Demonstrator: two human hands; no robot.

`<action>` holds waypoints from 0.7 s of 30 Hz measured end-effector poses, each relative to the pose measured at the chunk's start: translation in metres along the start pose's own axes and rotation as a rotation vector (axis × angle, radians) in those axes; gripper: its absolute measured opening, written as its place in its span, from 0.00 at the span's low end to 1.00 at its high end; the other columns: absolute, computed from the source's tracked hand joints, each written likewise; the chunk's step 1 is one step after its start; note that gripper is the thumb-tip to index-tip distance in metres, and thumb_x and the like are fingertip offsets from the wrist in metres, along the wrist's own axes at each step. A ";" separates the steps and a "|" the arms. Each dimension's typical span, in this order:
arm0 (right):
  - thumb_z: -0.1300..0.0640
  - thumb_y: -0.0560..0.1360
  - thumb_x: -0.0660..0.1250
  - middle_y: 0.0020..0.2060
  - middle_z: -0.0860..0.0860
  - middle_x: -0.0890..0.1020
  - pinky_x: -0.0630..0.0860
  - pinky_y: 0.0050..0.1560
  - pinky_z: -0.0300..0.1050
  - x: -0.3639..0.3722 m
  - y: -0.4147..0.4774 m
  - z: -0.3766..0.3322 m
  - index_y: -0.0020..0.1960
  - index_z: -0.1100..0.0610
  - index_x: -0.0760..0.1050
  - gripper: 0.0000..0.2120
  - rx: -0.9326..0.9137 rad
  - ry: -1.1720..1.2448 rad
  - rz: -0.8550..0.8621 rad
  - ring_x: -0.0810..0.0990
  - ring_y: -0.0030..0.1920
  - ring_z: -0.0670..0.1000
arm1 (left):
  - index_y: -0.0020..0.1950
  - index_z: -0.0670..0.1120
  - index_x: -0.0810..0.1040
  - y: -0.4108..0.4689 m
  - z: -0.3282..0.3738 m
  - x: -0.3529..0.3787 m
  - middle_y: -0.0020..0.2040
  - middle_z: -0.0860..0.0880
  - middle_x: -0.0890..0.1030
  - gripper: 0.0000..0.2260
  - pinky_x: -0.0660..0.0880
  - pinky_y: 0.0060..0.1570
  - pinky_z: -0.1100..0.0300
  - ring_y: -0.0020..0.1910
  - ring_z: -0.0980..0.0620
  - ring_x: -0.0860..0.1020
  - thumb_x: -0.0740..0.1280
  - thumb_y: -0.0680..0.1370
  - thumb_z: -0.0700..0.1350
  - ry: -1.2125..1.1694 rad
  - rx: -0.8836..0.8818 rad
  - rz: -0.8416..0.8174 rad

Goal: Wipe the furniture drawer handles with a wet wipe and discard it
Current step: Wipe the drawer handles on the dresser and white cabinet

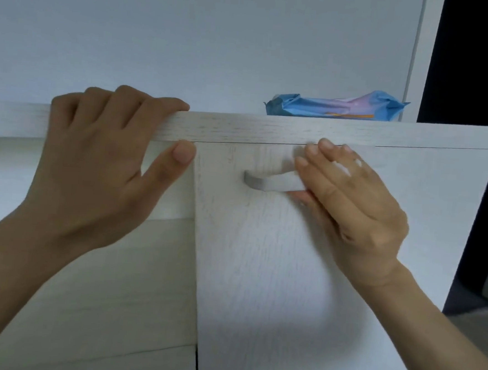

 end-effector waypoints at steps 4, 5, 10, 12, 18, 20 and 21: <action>0.59 0.75 0.71 0.51 0.55 0.83 0.78 0.57 0.50 0.031 0.018 -0.032 0.53 0.63 0.81 0.09 -0.128 0.075 -0.011 0.81 0.55 0.53 | 0.64 0.44 0.74 0.001 0.003 -0.005 0.53 0.43 0.77 0.36 0.59 0.52 0.50 0.50 0.41 0.71 0.37 0.78 0.65 -0.013 -0.014 -0.027; 0.59 0.75 0.71 0.51 0.55 0.83 0.78 0.57 0.49 0.031 0.017 -0.031 0.52 0.62 0.81 0.08 -0.132 0.084 -0.009 0.81 0.55 0.53 | 0.64 0.45 0.74 0.001 0.002 -0.006 0.53 0.43 0.77 0.36 0.58 0.53 0.52 0.51 0.41 0.71 0.37 0.78 0.65 -0.013 -0.016 -0.031; 0.56 0.75 0.71 0.53 0.53 0.82 0.76 0.60 0.49 0.006 0.003 -0.004 0.54 0.61 0.79 0.11 -0.003 -0.004 0.023 0.80 0.56 0.51 | 0.65 0.47 0.73 0.002 0.003 -0.008 0.54 0.45 0.77 0.37 0.57 0.54 0.54 0.53 0.43 0.71 0.36 0.77 0.66 0.002 -0.033 -0.043; 0.55 0.76 0.70 0.52 0.53 0.82 0.75 0.61 0.49 0.013 0.006 -0.011 0.54 0.61 0.80 0.11 0.008 0.013 0.026 0.80 0.56 0.51 | 0.65 0.47 0.74 0.002 0.004 -0.008 0.54 0.45 0.77 0.36 0.57 0.54 0.53 0.52 0.42 0.71 0.36 0.78 0.66 0.010 -0.045 -0.038; 0.52 0.76 0.69 0.51 0.54 0.83 0.75 0.61 0.49 0.018 0.008 -0.015 0.53 0.61 0.81 0.12 0.018 0.038 0.031 0.81 0.56 0.51 | 0.65 0.47 0.74 0.001 0.005 -0.008 0.54 0.44 0.77 0.36 0.57 0.55 0.54 0.52 0.42 0.71 0.36 0.78 0.66 0.011 -0.061 -0.036; 0.52 0.76 0.69 0.52 0.54 0.82 0.75 0.62 0.50 0.009 0.002 -0.004 0.53 0.61 0.81 0.13 0.059 -0.012 0.025 0.80 0.57 0.52 | 0.65 0.47 0.74 0.001 0.004 -0.007 0.54 0.45 0.77 0.36 0.56 0.55 0.54 0.52 0.43 0.70 0.36 0.78 0.66 0.018 -0.062 -0.038; 0.51 0.76 0.69 0.52 0.54 0.82 0.75 0.62 0.51 0.007 0.001 -0.002 0.53 0.61 0.81 0.13 0.077 -0.020 0.030 0.79 0.57 0.52 | 0.65 0.47 0.74 0.001 0.005 -0.006 0.54 0.45 0.77 0.36 0.56 0.55 0.54 0.52 0.44 0.70 0.37 0.78 0.66 0.029 -0.063 -0.032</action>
Point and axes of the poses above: each hand's wrist, its own y-axis towards the middle knuckle, its own x-axis out of the palm, z = x × y, the point moved 6 cm from there along y, towards the middle knuckle
